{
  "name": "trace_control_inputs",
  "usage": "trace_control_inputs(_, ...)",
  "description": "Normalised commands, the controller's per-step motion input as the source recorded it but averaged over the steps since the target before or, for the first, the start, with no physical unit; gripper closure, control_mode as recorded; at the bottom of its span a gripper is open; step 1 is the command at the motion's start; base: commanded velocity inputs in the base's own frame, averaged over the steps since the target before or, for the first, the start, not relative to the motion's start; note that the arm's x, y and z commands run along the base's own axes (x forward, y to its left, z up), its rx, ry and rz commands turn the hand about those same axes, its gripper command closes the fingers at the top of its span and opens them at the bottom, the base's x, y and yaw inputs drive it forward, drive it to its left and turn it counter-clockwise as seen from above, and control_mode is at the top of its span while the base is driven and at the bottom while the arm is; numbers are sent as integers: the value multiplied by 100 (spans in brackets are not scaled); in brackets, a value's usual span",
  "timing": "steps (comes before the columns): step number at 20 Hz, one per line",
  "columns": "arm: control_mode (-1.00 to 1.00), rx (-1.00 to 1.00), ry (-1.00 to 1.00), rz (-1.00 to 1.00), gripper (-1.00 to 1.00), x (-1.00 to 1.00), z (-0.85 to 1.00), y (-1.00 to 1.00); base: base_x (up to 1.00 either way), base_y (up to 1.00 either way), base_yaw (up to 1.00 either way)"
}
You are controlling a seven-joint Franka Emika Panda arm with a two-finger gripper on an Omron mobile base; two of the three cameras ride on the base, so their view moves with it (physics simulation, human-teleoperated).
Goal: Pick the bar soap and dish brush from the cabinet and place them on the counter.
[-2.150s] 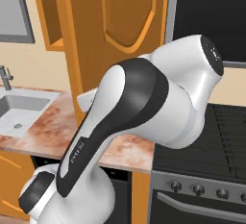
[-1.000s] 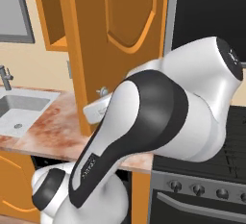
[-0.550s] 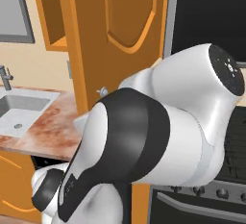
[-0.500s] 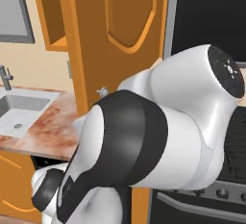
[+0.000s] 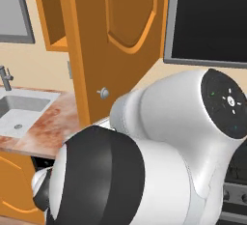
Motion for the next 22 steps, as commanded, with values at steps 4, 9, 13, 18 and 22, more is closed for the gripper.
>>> trace_control_inputs(4, -100, -2, 0, -12, -100, -26, -5, -6, 0, 0, 0)
trace_control_inputs(9, -100, -2, 2, -14, -100, -22, -3, 0, 0, 0, 0)
trace_control_inputs(13, -100, -1, 4, -15, -100, -20, -5, 0, 0, 0, 0)
trace_control_inputs(18, -100, -1, 5, -17, -100, -13, -6, 0, 0, 0, 0)
trace_control_inputs(22, -100, -1, 3, -17, -100, -10, -3, 1, 0, 0, 0)
